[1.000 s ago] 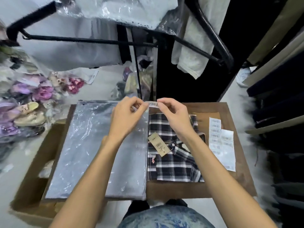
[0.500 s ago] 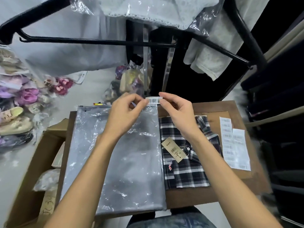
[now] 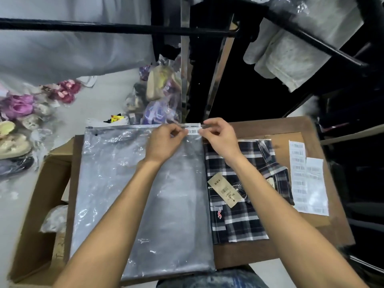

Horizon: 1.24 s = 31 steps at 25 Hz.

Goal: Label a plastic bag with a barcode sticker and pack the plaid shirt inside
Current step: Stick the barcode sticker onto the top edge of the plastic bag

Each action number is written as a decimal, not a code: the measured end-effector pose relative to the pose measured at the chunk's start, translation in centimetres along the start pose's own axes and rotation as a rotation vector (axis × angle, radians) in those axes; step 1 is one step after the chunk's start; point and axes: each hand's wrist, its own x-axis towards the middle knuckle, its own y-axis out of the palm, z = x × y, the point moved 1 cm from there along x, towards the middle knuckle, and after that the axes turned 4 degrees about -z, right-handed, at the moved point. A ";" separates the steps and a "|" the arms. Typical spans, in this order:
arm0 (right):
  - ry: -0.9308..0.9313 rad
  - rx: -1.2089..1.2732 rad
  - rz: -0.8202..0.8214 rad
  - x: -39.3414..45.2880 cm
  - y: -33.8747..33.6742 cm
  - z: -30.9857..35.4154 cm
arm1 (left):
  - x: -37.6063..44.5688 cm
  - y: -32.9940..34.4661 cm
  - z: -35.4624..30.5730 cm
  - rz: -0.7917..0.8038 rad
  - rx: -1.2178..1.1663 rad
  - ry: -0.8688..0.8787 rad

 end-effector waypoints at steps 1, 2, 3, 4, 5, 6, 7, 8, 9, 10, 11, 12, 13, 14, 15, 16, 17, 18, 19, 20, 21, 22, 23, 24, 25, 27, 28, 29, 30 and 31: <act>0.021 -0.033 -0.006 0.6 0.3 -0.4 | 0.5 0.4 0.2 0.009 0.025 -0.024; 0.034 -0.073 -0.013 1.1 0.5 -0.7 | 0.9 0.7 0.5 0.019 0.058 -0.046; 0.039 -0.119 -0.022 1.5 0.8 -0.9 | 1.3 1.0 0.8 0.026 0.095 -0.068; 0.040 -0.165 -0.028 1.9 1.0 -1.1 | 1.5 1.3 1.0 0.026 0.133 -0.089; 0.039 -0.209 -0.032 2.3 1.3 -1.3 | 1.8 1.6 1.2 0.021 0.166 -0.105; 0.040 -0.245 -0.035 2.5 1.5 -1.4 | 1.9 1.9 1.4 0.018 0.188 -0.114; 0.042 -0.268 -0.037 2.8 1.7 -1.5 | 2.1 2.1 1.6 0.015 0.203 -0.120; 0.042 -0.282 -0.041 2.9 1.9 -1.5 | 2.2 2.3 1.8 0.015 0.214 -0.131; 0.039 -0.293 -0.045 3.0 2.0 -1.6 | 2.3 2.4 1.8 0.014 0.225 -0.142; 0.037 -0.305 -0.048 3.1 2.1 -1.5 | 2.4 2.5 1.8 0.016 0.236 -0.156; 0.041 -0.316 -0.051 3.2 2.2 -1.5 | 2.5 2.5 1.8 0.021 0.244 -0.166; 0.049 -0.326 -0.053 3.3 2.2 -1.4 | 2.7 2.5 1.9 0.028 0.248 -0.177; 0.059 -0.330 -0.058 3.3 2.3 -1.4 | 2.7 2.5 1.9 0.034 0.250 -0.186; 0.067 -0.333 -0.064 3.4 2.4 -1.3 | 2.7 2.5 1.8 0.039 0.250 -0.196; 0.073 -0.337 -0.069 3.4 2.4 -1.4 | 2.7 2.6 1.8 0.042 0.247 -0.202; 0.079 -0.343 -0.069 3.5 2.4 -1.3 | 2.6 2.6 1.8 0.043 0.244 -0.209; 0.085 -0.348 -0.066 3.5 2.5 -1.2 | 2.6 2.7 1.8 0.040 0.242 -0.212; 0.091 -0.351 -0.063 3.5 2.4 -1.1 | 2.6 2.7 1.8 0.037 0.244 -0.216; 0.097 -0.352 -0.061 3.5 2.5 -1.0 | 2.6 2.8 1.7 0.034 0.246 -0.219; 0.100 -0.358 -0.061 3.6 2.5 -0.9 | 2.6 2.8 1.7 0.035 0.246 -0.225; 0.099 -0.368 -0.064 3.6 2.5 -0.9 | 2.7 2.8 1.7 0.040 0.246 -0.233; 0.097 -0.382 -0.068 3.6 2.5 -0.8 | 2.8 2.7 1.8 0.048 0.246 -0.243; 0.095 -0.396 -0.071 3.6 2.6 -0.8 | 2.9 2.8 1.8 0.053 0.248 -0.250; 0.091 -0.407 -0.072 3.7 2.6 -0.7 | 3.0 2.8 1.7 0.053 0.252 -0.254; 0.086 -0.416 -0.070 3.7 2.8 -0.7 | 3.1 2.8 1.7 0.051 0.261 -0.254; 0.073 -0.431 -0.066 3.6 3.0 -0.7 | 3.2 3.0 1.6 0.042 0.295 -0.251; 0.068 -0.441 -0.061 3.6 3.1 -0.6 | 3.3 3.1 1.5 0.037 0.313 -0.251; 0.064 -0.457 -0.055 3.7 3.1 -0.7 | 3.3 3.2 1.4 0.033 0.329 -0.251; 0.059 -0.480 -0.050 3.7 3.1 -0.8 | 3.2 3.2 1.4 0.031 0.343 -0.248; 0.054 -0.504 -0.047 3.8 3.0 -0.9 | 3.2 3.2 1.5 0.031 0.355 -0.240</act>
